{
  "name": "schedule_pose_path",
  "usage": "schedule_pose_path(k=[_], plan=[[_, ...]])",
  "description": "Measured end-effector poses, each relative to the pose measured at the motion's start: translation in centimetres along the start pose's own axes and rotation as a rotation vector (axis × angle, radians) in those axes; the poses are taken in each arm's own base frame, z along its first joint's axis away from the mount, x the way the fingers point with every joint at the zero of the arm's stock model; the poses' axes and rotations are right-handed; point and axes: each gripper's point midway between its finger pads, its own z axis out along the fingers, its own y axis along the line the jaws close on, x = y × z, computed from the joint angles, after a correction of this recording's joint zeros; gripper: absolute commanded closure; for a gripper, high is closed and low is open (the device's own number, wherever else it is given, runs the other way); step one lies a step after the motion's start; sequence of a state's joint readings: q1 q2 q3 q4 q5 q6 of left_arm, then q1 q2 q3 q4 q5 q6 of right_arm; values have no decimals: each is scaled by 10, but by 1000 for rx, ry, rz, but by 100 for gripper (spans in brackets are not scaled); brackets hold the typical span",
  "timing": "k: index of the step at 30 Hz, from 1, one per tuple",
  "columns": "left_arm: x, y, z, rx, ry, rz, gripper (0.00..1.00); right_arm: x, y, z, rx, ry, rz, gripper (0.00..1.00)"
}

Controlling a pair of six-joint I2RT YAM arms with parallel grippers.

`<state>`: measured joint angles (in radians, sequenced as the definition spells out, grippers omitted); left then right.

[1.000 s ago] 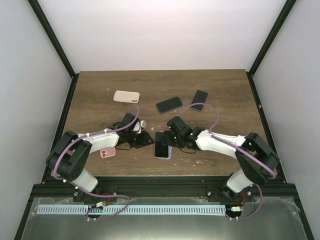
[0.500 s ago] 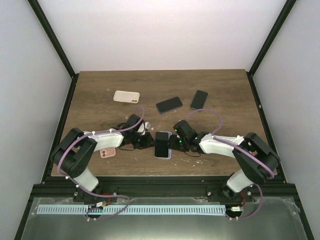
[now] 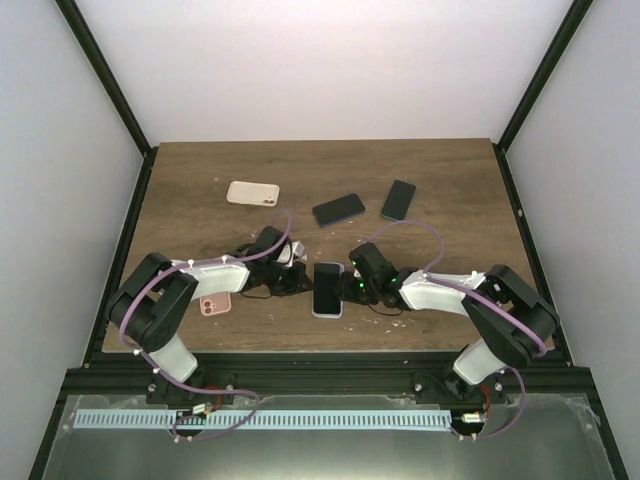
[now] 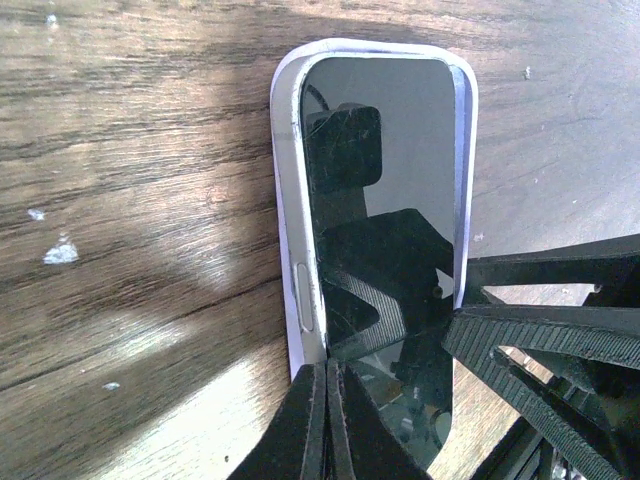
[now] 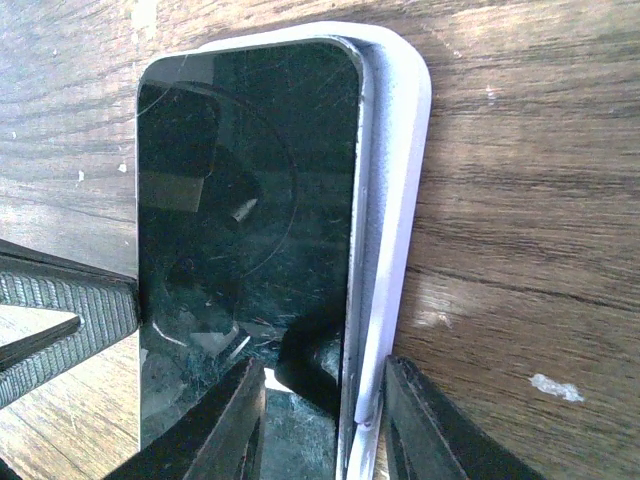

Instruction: Put the phone into the phone case

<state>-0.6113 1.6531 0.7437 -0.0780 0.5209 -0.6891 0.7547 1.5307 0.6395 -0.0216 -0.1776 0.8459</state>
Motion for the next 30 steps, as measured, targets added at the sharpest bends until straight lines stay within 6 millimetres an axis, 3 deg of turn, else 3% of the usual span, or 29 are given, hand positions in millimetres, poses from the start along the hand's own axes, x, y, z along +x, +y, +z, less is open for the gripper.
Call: schedule_pose_path(k=[14, 22, 30], plan=[[-6, -4, 6, 35, -11, 4, 93, 1, -2, 2, 4, 5, -12, 67], [-9, -6, 8, 30, -31, 21, 73, -5, -5, 1, 12, -15, -29, 62], [-27, -17, 6, 18, -72, 48, 71, -18, -8, -6, 3, -57, -13, 62]])
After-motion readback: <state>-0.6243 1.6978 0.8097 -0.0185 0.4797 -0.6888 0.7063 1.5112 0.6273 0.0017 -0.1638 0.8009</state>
